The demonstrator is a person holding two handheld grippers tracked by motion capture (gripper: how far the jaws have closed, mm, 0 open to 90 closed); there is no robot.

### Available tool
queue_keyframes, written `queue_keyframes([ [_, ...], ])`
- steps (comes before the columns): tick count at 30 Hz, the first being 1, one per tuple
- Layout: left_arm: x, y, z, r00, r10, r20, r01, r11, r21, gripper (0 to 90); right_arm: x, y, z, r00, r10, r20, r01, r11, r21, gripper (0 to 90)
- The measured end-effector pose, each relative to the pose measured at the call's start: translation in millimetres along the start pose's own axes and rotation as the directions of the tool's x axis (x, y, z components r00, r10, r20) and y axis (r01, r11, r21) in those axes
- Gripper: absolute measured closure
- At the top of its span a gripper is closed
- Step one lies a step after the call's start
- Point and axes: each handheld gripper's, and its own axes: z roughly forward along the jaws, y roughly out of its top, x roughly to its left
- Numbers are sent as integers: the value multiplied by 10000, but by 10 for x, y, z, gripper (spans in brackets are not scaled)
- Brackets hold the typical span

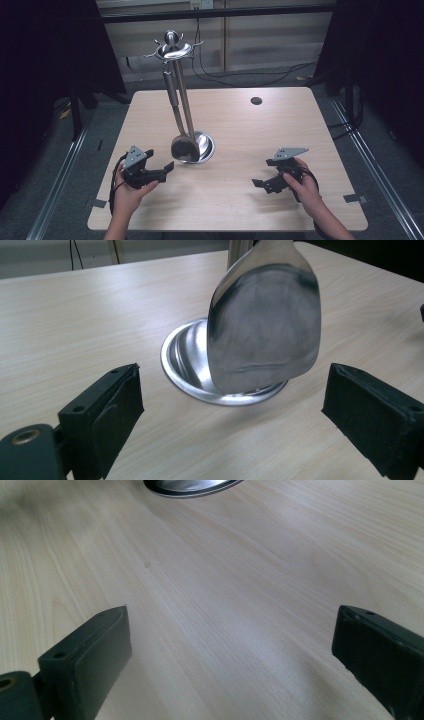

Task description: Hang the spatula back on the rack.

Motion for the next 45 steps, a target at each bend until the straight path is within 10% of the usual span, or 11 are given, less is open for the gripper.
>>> queue_keyframes([
  [45,67,-333,159,9994,348,59,-352,9812,1900,87,-43,-7,84,10000,-81,46,80,9997,215,23],
])
